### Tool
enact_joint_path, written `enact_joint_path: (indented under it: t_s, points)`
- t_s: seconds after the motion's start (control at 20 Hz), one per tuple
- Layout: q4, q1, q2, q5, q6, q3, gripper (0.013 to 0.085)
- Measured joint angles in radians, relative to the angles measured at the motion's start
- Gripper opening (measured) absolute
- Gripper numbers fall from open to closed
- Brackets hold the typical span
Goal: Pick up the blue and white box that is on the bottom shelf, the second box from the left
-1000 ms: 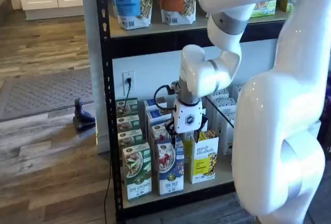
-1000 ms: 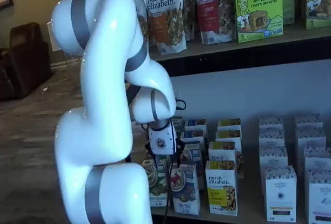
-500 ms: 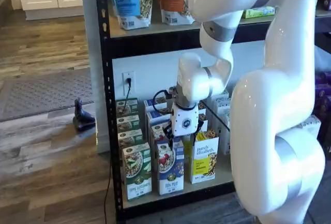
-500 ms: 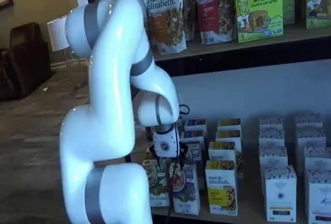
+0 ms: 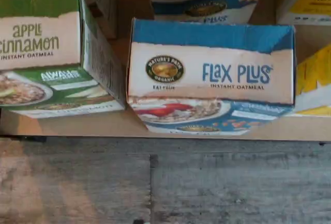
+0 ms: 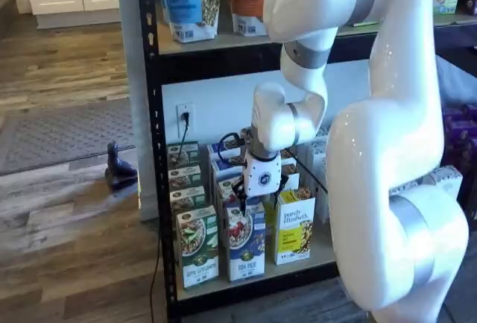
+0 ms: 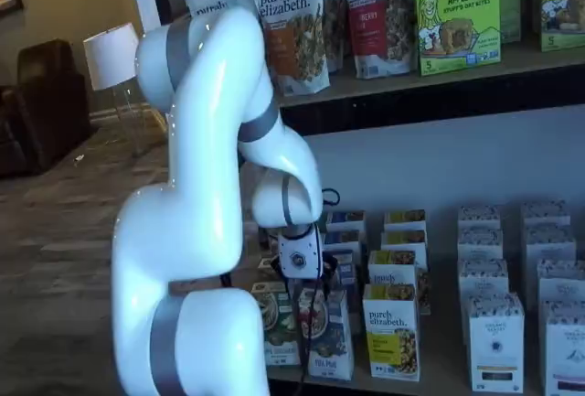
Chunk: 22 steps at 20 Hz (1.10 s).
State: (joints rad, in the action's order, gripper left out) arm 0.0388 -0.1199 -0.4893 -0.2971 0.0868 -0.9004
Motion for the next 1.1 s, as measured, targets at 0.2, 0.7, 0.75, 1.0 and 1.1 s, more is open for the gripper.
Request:
enact_joint_path:
  t_s: [0.2, 0.7, 0.75, 1.0, 1.1]
  points:
    - [0.028, -0.001, -0.043, -0.004, -0.026, -0.053, 0.085]
    - [0.035, -0.007, -0.126, -0.037, -0.026, -0.174, 0.085]
    - [0.041, -0.007, -0.131, -0.045, -0.031, -0.185, 0.085]
    - [0.053, -0.003, -0.149, -0.058, -0.044, -0.22, 0.085]
    - [0.038, 0.002, -0.154, -0.062, -0.035, -0.232, 0.085]
